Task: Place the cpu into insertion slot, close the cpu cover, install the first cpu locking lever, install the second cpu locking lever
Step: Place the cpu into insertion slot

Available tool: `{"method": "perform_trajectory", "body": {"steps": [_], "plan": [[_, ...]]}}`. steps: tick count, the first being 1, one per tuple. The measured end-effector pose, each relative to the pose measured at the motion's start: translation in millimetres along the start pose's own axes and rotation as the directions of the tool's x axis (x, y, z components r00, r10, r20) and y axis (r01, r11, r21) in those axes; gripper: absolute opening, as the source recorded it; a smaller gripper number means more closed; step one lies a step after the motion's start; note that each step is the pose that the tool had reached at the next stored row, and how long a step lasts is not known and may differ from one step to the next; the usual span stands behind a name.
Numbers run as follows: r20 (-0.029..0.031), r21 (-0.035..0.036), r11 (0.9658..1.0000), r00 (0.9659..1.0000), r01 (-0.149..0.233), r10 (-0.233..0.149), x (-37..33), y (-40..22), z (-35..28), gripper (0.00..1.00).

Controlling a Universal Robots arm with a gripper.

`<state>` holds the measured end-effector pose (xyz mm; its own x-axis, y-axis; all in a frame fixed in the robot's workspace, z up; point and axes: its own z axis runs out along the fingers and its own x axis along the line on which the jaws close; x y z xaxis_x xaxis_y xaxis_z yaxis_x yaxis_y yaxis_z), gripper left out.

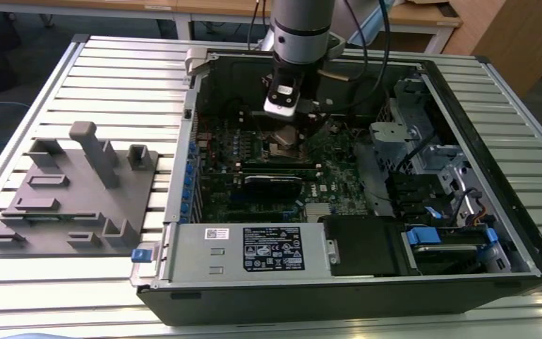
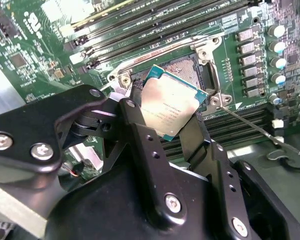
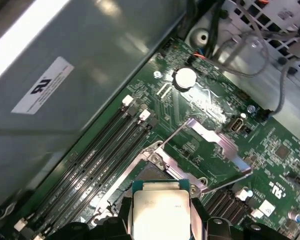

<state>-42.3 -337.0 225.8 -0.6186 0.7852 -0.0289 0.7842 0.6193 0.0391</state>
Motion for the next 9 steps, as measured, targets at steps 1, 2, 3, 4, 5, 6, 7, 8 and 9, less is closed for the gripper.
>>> {"method": "perform_trajectory", "body": {"steps": [1, 2, 3, 4, 5, 6, 7, 8, 9], "plan": [[0.0004, 0.0003, 0.9999, 0.9999, -0.011, 0.011, 0.0, 0.0, 0.1, 0.54], [0.0009, 0.0007, 0.9998, 0.9998, -0.022, 0.022, 0.0, 0.0, 0.1, 0.54], [0.0013, 0.001, 0.9995, 0.9995, -0.033, 0.033, 0.0, 0.0, 0.1, 0.54], [0.0017, 0.0012, 0.9991, 0.9991, -0.043, 0.043, 0.0, 0.0, 0.2, 0.54], [0.0021, 0.0015, 0.9986, 0.9986, -0.053, 0.053, 0.0, 0.0, 0.2, 0.54], [0.0026, 0.0018, 0.9979, 0.9979, -0.065, 0.065, 0.0, 0.0, 0.3, 0.54], [0.0031, 0.0021, 0.9971, 0.9971, -0.076, 0.076, 0.0, 0.0, 0.3, 0.54], [0.0036, 0.0024, 0.9961, 0.9961, -0.088, 0.088, 0.0, 0.0, 0.4, 0.54], [0.0041, 0.0028, 0.9948, 0.9948, -0.102, 0.102, 0.0, 0.0, 0.5, 0.54]]}}
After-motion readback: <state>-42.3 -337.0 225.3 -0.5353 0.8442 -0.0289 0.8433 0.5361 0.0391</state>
